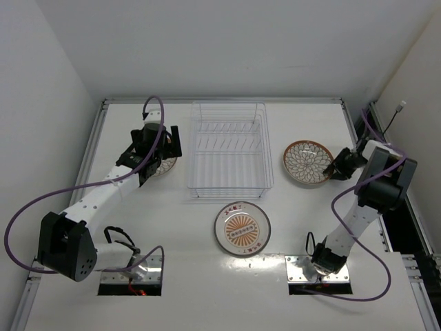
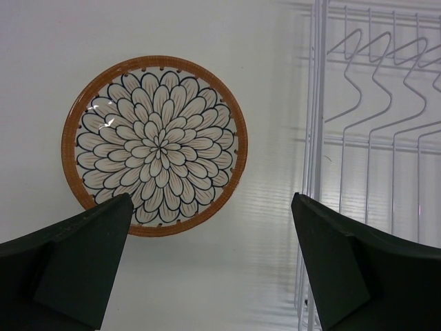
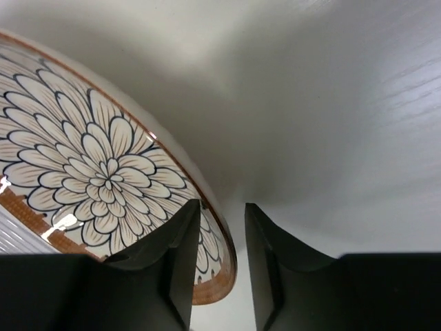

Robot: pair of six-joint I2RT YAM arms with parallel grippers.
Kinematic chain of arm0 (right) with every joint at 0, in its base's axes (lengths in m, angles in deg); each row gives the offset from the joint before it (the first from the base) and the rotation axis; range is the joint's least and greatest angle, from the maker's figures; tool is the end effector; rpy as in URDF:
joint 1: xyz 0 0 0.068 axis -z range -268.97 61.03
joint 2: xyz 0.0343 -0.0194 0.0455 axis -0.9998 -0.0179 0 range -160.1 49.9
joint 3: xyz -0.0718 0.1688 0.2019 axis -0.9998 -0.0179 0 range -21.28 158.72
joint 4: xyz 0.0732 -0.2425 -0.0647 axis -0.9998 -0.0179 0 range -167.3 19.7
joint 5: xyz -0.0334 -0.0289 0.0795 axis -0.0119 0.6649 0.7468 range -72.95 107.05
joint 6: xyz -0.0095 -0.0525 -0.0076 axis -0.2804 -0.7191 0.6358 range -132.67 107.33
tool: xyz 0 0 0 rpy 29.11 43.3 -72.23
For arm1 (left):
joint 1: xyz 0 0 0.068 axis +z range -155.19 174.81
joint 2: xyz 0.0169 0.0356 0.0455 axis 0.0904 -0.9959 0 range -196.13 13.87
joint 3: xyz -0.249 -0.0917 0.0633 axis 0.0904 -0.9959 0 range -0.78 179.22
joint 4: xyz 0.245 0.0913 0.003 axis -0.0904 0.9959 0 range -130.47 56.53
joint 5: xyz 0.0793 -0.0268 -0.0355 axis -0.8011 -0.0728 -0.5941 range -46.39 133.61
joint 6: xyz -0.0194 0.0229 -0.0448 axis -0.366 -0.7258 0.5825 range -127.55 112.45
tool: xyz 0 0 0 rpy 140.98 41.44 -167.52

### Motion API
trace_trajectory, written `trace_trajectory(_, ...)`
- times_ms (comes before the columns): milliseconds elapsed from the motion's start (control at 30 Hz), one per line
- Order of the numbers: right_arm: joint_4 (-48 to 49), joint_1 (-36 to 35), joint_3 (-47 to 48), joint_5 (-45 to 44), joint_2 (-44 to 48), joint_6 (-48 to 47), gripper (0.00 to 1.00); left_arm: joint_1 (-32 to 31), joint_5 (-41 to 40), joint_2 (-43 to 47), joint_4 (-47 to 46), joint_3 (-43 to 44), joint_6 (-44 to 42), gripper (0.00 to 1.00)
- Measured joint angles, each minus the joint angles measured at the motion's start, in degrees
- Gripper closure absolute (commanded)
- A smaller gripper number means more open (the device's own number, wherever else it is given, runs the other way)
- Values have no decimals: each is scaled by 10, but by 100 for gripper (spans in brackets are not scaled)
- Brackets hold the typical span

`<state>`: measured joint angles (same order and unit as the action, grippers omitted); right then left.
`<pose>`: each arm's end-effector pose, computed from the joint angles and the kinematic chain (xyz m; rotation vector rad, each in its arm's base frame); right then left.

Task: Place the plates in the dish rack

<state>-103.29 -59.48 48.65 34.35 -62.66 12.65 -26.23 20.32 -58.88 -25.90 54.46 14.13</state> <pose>0.3265 -0.1724 0.1309 1.2639 2.5564 0.4203 0.2701 -0.0888 0.2925 -0.2473 2.0656 -0.0200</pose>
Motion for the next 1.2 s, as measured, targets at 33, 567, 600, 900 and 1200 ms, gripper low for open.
trace_trajectory(33,0,0,1,2,-3,-2,79,0,0,0,0,0,0,0)
trace_trajectory(567,-26,-17,33,30,51,-16,100,0,-1,-2,3,0,0,0)
trace_trajectory(600,-37,-20,35,14,75,-14,100,0,-2,-3,4,0,0,0)
trace_trajectory(900,-100,-79,156,-102,249,-17,100,0,-3,-19,18,5,0,0)
trace_trajectory(1200,-170,-250,308,-233,240,-13,100,0,-6,-26,23,5,0,0)
